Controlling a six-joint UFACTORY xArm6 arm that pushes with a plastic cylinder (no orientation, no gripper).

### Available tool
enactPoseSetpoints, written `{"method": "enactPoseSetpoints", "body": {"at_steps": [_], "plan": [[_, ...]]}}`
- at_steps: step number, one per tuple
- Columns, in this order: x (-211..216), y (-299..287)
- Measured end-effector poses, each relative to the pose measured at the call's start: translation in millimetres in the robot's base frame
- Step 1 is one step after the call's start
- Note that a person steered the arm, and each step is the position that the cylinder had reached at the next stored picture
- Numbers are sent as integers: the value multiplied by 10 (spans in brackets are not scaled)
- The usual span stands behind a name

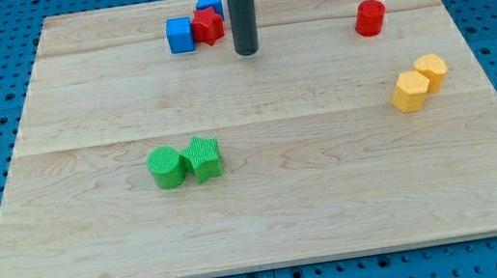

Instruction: Keep red circle on right side of blue triangle

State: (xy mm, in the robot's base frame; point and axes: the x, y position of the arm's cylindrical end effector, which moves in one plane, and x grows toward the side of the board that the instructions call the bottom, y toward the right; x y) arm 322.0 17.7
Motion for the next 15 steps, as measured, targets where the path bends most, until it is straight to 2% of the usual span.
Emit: {"method": "enactPoseSetpoints", "body": {"at_steps": [2,6,7,9,10,11,12,13,14,15], "plan": [[0,281],[84,280],[84,641],[-68,1922],[-197,1755],[38,2220],[-453,2343],[-554,1658],[-556,506],[-773,948]]}}
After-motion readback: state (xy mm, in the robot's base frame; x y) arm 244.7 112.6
